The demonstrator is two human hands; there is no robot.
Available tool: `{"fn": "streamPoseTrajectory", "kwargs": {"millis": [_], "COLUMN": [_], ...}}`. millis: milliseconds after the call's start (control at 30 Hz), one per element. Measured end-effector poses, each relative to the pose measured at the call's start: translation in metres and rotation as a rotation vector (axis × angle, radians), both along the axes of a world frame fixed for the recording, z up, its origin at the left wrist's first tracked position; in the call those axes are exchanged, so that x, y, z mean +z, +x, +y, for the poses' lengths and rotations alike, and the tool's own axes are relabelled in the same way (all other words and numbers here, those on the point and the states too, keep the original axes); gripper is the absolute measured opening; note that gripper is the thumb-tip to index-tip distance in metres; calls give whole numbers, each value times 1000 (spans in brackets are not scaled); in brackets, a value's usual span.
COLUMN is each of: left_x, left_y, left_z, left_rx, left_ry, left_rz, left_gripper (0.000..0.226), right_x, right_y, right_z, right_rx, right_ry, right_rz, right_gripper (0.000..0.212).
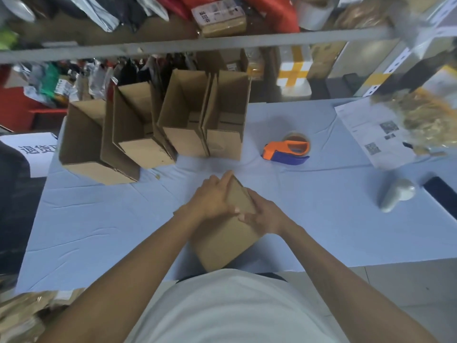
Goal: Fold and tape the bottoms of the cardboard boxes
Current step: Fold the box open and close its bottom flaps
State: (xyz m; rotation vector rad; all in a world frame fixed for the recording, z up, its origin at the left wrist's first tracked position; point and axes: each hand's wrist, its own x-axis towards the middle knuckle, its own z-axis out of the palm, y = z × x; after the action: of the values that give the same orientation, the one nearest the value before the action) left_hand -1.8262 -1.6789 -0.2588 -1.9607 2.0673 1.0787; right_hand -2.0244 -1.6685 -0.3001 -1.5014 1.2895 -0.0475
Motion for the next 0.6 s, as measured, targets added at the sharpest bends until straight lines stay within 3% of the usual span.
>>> {"fn": "streamPoseTrajectory", "kwargs": {"millis": [133,233,300,433,600], "left_x": [-15,-17,-21,-23,-14], "left_y": [7,14,17,19,22], "left_z": [-17,-14,-4,21,37], "left_rx": [252,428,500,443,387], "left_ry": [-42,-83,-99,-67,-110], "left_rz": [198,256,287,231,72], "left_gripper": [104,95,86,68,78], "right_x": [5,9,10,1,7], "right_y": [6,17,17,6,6], "right_z": [-8,-11,-16,-20,-19], "right_rx": [-150,-279,-296,-5,197], "right_ry": [-88,-262,-369,-441,-410], "right_rz": [97,267,271,144,232], "right_gripper": [87,74,63,67,59]}}
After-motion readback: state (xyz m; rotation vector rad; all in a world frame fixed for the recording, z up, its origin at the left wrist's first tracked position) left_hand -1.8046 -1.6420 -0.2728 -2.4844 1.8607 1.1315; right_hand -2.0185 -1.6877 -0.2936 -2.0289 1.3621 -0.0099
